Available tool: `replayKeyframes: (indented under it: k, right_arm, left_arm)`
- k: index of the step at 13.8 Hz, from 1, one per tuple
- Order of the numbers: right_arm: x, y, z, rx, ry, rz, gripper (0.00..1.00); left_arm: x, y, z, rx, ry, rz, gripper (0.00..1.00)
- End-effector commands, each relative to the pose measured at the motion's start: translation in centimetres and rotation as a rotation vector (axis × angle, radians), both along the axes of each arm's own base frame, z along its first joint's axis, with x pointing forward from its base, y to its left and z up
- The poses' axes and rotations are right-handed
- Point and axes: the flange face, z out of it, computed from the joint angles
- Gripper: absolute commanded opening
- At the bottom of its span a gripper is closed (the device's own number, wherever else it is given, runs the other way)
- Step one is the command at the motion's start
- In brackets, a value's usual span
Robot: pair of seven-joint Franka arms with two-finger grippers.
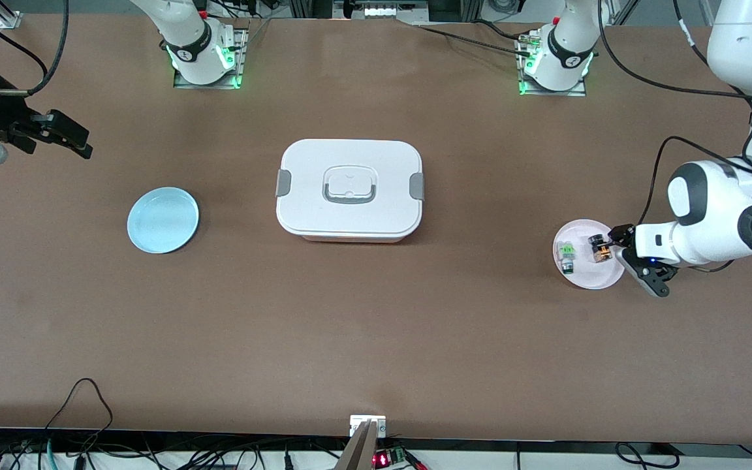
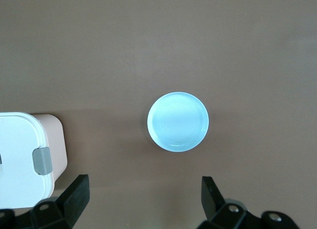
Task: Transfer orange switch to right arm and place
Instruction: 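Lower the left gripper and grasp the orange-and-black switch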
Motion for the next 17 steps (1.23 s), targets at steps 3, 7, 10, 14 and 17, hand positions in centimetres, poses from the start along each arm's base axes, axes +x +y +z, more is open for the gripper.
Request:
replayKeyframes:
  k: [3,7,10,14,17]
  right_arm:
    - [-0.2,0.0,0.3,0.006,-0.01,0.006,1.0]
    - [-0.2,0.0,0.2,0.006,-0.008,0.006,1.0]
    - [0.1,0.2,0.0,0.007,-0.018,0.009,1.0]
    - [0.1,0.1,0.1,0.007,-0.019,0.006,1.0]
    - [0.1,0.2,0.1,0.007,-0.019,0.009,1.0]
  left_arm:
    - [-2.0,-0.1,-1.8,-0.038,0.026,-0.084,1.0]
    - [-4.0,-0.7,-2.6,-0.043,0.061,-0.094,1.0]
    - [-4.6,-0.8,-3.2,-0.04,0.052,-0.096,1.0]
    - [-5.0,-0.8,-4.3,-0.036,-0.009,-0.142,1.0]
    - [-4.8,-0.8,-4.0,-0.034,-0.015,-0.146,0.84]
